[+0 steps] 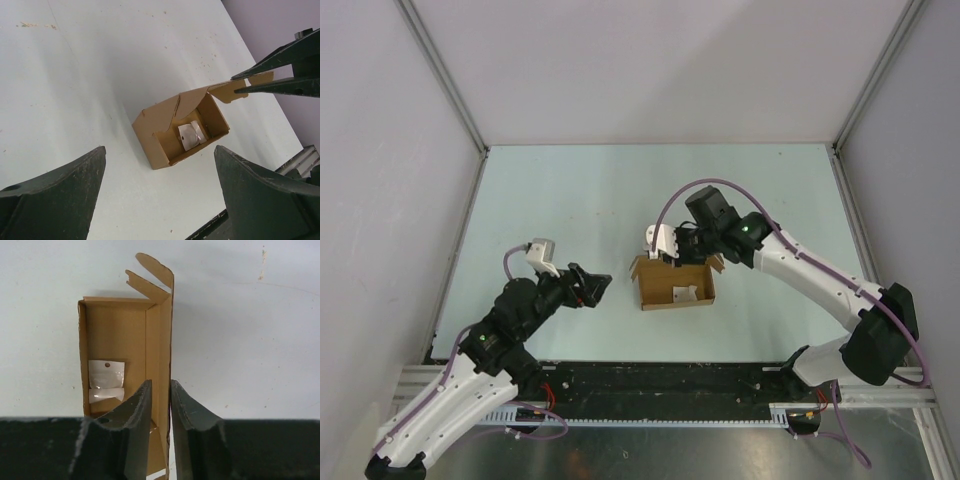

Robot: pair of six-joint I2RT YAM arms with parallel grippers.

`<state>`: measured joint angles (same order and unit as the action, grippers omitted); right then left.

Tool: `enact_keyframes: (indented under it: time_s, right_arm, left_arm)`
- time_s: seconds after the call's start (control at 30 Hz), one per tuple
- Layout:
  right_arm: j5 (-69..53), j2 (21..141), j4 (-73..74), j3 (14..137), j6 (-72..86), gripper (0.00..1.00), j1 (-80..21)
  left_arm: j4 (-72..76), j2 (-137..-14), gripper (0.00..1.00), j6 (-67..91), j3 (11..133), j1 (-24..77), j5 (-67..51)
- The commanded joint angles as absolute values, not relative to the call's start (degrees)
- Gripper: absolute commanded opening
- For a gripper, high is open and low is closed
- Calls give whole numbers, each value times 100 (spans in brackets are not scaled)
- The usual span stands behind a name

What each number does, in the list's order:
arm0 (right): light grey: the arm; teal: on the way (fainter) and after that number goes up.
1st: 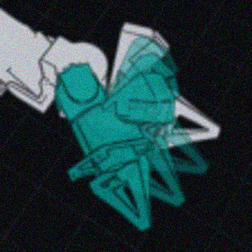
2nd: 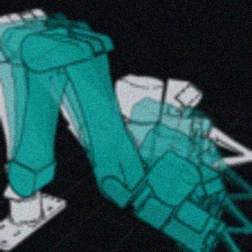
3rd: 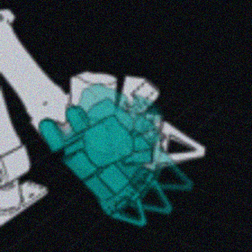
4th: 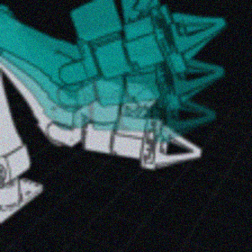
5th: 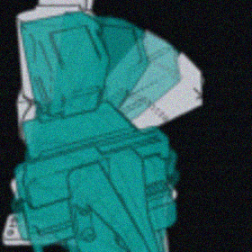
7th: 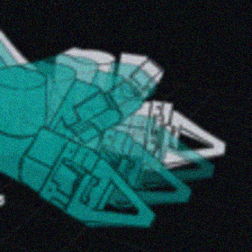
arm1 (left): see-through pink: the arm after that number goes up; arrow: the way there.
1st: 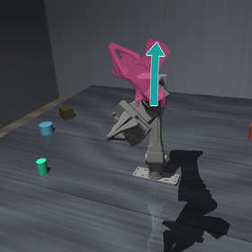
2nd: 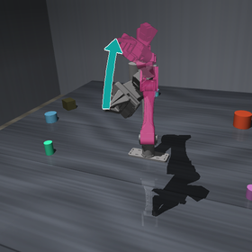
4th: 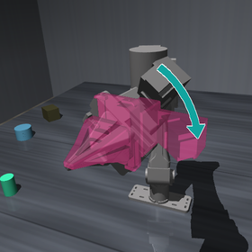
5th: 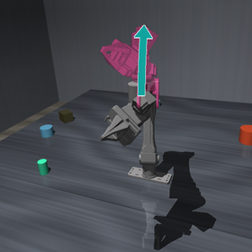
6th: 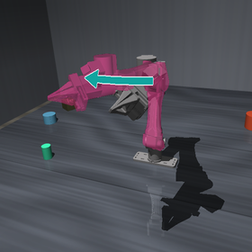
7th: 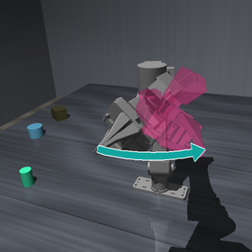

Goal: Fold the paper box

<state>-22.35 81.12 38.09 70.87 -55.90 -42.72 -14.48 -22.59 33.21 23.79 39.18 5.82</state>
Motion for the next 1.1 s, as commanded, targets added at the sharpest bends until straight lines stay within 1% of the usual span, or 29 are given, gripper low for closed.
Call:
enact_keyframes:
  time_s: [0.0, 0.07, 0.27, 0.3, 0.43, 0.5, 0.53, 0.6, 0.63, 0.67, 0.7, 0.73, 0.8, 0.87, 1.0, 1.07]
  right_arm:
    - [-2013, 8078, 3806, 7356, -5626, 30, -4385]
    - [-2074, 8025, 3806, 7356, -5572, 32, -4395]
    - [-2548, 7603, 3482, 7356, -5116, 42, -4412]
    - [-2645, 7542, 3437, 7356, -5046, 46, -4412]
    - [-2804, 7243, 3112, 7356, -4406, 57, -4342]
    - [-2690, 7111, 2744, 7356, -3949, 63, -4316]
    - [-2576, 7049, 2603, 7356, -3398, 63, -4307]
    - [-1919, 6926, 2181, 7356, -2755, 62, -4280]
    - [-1542, 6908, 2006, 7356, -2238, 61, -4263]
    - [-781, 6891, 1795, 7356, -1406, 59, -4176]
    - [-591, 6838, 1793, 7348, -1154, 59, -4088]
    - [-441, 6803, 1836, 7356, -960, 59, -3991]
    - [278, 6742, 2003, 7356, -178, 62, -3624]
    - [438, 6706, 2362, 7348, 261, 63, -3280]
    - [949, 6689, 2917, 7173, 1368, 64, -2525]
    - [1298, 6548, 3032, 6997, 1572, 64, -2313]
  left_arm:
    - [-1406, -2259, 94, 3445, 2320, 3876, 615]
    - [-1424, -2276, 94, 3445, 2312, 3876, 633]
    - [-1415, -2338, 94, 3454, 2347, 3876, 703]
    - [-1424, -2364, 94, 3445, 2355, 3876, 712]
    - [-1415, -2391, 94, 3454, 2373, 3876, 712]
    - [-1424, -2391, 94, 3480, 2364, 3876, 712]
    - [-1424, -2391, 94, 3507, 2356, 3876, 729]
    - [-1424, -2399, 94, 3533, 2364, 3876, 756]
    - [-1424, -2417, 94, 3542, 2373, 3876, 782]
    - [-1424, -2434, 94, 3533, 2399, 3876, 861]
    - [-1415, -2443, 94, 3516, 2408, 3876, 905]
    - [-1406, -2487, 95, 3507, 2417, 3876, 957]
    - [-1398, -2540, 96, 3472, 2452, 3876, 1168]
    - [-1380, -2654, 100, 3498, 2513, 3876, 1353]
    - [-1152, -2979, 100, 3638, 2549, 3876, 1616]
    - [-1108, -3321, 100, 3752, 2610, 3876, 1722]
